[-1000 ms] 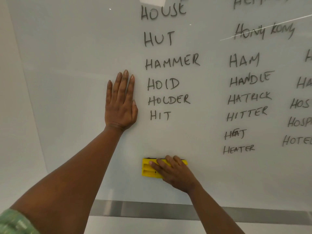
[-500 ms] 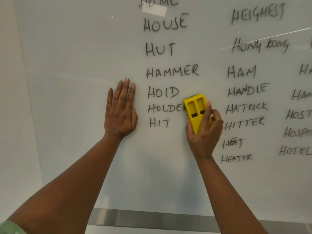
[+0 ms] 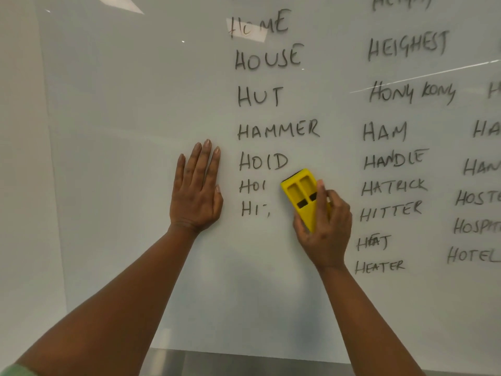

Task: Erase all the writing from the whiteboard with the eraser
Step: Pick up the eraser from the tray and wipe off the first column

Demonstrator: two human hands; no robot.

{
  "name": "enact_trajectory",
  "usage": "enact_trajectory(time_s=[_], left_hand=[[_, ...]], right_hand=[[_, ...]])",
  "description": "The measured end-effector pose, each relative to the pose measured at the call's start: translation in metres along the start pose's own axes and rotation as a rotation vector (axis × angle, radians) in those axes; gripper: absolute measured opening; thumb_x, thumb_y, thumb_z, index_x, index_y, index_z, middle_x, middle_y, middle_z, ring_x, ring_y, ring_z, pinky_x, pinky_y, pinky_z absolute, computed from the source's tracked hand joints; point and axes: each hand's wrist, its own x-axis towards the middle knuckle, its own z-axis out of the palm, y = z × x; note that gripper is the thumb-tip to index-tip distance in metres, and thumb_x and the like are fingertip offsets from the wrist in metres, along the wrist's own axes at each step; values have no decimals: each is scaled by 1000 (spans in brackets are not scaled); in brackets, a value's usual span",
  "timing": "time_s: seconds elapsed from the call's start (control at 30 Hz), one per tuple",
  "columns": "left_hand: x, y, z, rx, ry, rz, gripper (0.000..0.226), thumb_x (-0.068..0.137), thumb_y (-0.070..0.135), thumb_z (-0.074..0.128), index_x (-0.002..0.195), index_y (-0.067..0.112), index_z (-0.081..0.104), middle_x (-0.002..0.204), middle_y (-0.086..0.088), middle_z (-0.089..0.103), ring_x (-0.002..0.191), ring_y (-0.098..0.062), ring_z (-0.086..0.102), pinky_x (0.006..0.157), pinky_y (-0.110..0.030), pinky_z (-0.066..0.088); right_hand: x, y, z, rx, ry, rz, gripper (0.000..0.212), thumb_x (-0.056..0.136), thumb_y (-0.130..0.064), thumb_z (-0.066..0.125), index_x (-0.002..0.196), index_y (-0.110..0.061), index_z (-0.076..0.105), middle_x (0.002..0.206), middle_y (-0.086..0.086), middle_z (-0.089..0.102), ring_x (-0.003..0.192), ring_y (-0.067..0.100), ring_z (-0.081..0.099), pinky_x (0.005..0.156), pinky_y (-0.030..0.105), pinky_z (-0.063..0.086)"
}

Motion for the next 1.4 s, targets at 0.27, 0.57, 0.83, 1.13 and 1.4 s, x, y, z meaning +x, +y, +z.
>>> enact_trajectory(time_s=[0.27,0.57,0.83,1.13,1.4], left_hand=[[0,-1,-1,-3,-9,6,60,86,19,33,143,1,28,148,-19,30,145,-21,8,117,-42,8],[0,-1,-1,-7,-12,10,59,87,19,32,143,1,28,148,-18,29,145,-21,8,117,-44,10],[1,-1,-2,-70,-2,-6,62,86,19,33,143,1,21,149,-17,26,145,-14,0,117,-40,5],[1,-1,-3,-77,7,-80,61,83,15,31,143,3,25,149,-18,31,144,-11,-2,118,-35,-3],[2,-2,-4,-143,30,-77,63,79,8,33,142,1,30,148,-15,32,145,-12,4,118,-36,3]], right_hand=[[-5,-52,14,45,-37,-188,62,78,-32,50,132,-5,38,116,10,38,95,29,43,75,37,34],[-8,-9,4,6,-49,-388,69,78,-31,53,139,-12,27,114,7,41,92,27,44,71,36,36],[25,-53,11,64,-41,-287,65,76,-31,54,134,-8,37,117,6,39,94,27,43,73,35,33],[26,-26,4,30,-103,-565,65,74,-28,56,134,-12,39,117,3,41,92,26,43,71,36,33],[35,-56,10,98,-92,-491,67,72,-27,56,135,-12,38,118,3,40,91,26,42,71,36,32]])
